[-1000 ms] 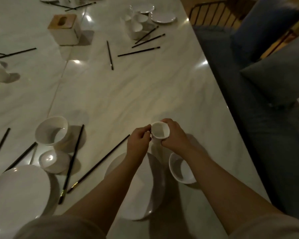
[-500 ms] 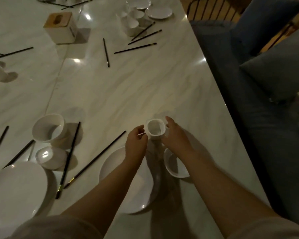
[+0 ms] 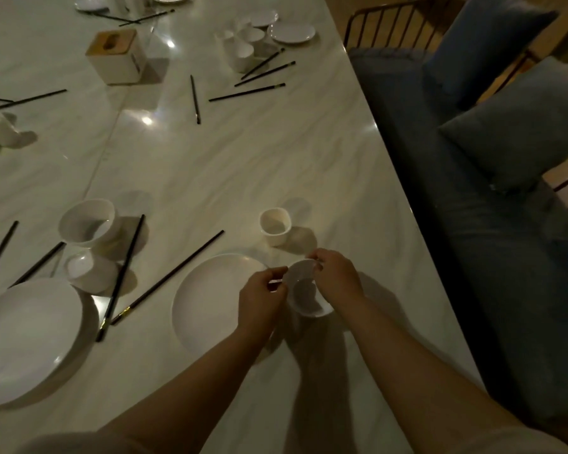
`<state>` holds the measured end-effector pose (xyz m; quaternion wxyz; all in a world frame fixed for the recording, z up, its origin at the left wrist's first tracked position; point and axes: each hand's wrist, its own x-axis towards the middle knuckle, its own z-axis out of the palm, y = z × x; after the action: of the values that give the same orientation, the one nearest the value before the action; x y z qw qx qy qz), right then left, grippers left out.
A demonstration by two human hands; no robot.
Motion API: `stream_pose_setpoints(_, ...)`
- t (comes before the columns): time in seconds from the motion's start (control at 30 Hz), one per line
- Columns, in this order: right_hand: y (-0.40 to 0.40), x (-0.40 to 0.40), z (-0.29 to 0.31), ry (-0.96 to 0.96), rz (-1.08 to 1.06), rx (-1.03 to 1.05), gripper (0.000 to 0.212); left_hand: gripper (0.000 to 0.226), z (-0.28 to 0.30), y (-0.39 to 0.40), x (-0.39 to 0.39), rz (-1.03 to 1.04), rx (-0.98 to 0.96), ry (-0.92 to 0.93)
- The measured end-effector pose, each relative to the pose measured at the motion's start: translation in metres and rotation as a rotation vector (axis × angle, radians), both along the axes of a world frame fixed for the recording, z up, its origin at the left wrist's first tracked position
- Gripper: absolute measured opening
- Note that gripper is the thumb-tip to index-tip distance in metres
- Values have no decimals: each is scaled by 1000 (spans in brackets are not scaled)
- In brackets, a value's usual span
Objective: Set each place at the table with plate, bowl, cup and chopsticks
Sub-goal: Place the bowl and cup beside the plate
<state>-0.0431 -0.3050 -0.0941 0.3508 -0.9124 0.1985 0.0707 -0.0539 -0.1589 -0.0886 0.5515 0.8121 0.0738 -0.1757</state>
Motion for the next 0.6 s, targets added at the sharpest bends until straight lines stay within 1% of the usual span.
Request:
stream_pose_setpoints(0.1,2,-9,0,22,6,19,26,22,-4,4,-4,28,-33,33)
stream_pose_setpoints(0.2,2,-5,3,16,2,-26,29,31,-2,8,5,80,-70,53)
stream_pose_setpoints(0.23,3,0,7,11,-6,8,31,36,-1,10,13,109,-79,51)
stream_pose_setpoints(0.33,9,21,20,16,-44,246,38,48,4,11,45,176,-94,53)
stream_pose_setpoints(0.4,14,37,25,29,-75,382,46,52,7,9,66,169,-114,102)
stream_pose_setpoints(0.43,17,43,28,44,-82,418,50,53,8,7,74,161,-144,130)
stream_pose_setpoints(0.5,21,54,29,68,-57,457,48,50,11,3,84,150,-225,172)
stream_pose_setpoints(0.57,23,63,27,49,-37,506,39,45,13,0,89,131,-263,179)
stream_pose_setpoints(0.6,23,65,27,37,-43,538,38,44,12,-1,90,124,-274,179)
